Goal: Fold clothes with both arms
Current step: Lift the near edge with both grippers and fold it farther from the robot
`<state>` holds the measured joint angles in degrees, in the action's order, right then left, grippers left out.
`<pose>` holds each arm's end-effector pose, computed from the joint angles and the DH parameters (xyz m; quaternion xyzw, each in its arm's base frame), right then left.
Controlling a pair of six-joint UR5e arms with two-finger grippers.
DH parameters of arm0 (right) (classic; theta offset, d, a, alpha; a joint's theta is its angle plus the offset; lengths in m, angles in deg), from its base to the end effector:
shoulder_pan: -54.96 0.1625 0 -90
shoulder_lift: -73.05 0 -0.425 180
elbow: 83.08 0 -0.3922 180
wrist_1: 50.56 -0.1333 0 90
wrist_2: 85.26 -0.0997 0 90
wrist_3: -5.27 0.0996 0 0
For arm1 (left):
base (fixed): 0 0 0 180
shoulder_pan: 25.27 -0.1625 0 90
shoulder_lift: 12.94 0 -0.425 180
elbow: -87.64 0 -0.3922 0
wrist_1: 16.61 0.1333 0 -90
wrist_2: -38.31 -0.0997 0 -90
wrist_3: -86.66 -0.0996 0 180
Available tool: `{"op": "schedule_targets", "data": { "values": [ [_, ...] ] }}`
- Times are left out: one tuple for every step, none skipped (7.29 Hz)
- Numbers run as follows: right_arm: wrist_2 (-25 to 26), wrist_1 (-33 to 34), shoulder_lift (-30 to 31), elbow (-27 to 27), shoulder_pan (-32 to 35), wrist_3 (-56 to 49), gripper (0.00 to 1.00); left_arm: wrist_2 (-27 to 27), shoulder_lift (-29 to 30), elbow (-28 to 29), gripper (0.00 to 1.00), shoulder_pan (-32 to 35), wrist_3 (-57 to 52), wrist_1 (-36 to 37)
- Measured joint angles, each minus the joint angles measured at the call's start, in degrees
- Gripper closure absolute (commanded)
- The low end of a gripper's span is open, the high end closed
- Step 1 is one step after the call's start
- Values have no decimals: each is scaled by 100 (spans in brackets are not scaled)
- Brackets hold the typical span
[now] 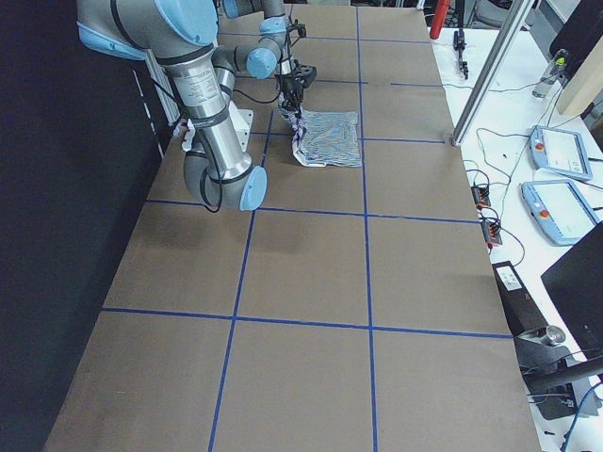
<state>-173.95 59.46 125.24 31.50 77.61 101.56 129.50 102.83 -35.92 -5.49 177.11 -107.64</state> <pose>-0.4859 -0.3497 0.1571 0.0620 -0.3562 0.2370 0.9017 0.4456 -0.2997 0.1705 0.0755 0.4971 -0.1467 0.8519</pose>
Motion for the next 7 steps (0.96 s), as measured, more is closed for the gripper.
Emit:
{"op": "schedule_targets", "data": {
  "values": [
    [-98, -322, -130, -500, 236, -142, 100, 5, 115, 245, 100, 222, -196, -21],
    [-148, -698, -274, -1054, 406, -243, 100, 9, 202, 485, 100, 448, -380, -89],
    [-166, -1102, -411, -1604, 513, -291, 100, 12, 288, 835, 100, 671, -541, -309],
    [-170, -1385, -528, -2040, 579, -327, 100, 15, 383, 1300, 100, 864, -647, -666],
    [-170, -1514, -594, -2294, 610, -366, 100, 17, 496, 1843, 100, 1026, -762, -1087],
    [-171, -1559, -619, -2417, 621, -388, 100, 17, 585, 2321, 100, 1148, -892, -1438],
    [-168, -1576, -626, -2503, 624, -399, 100, 20, 626, 2660, 100, 1221, -963, -1664]
  ]
}}
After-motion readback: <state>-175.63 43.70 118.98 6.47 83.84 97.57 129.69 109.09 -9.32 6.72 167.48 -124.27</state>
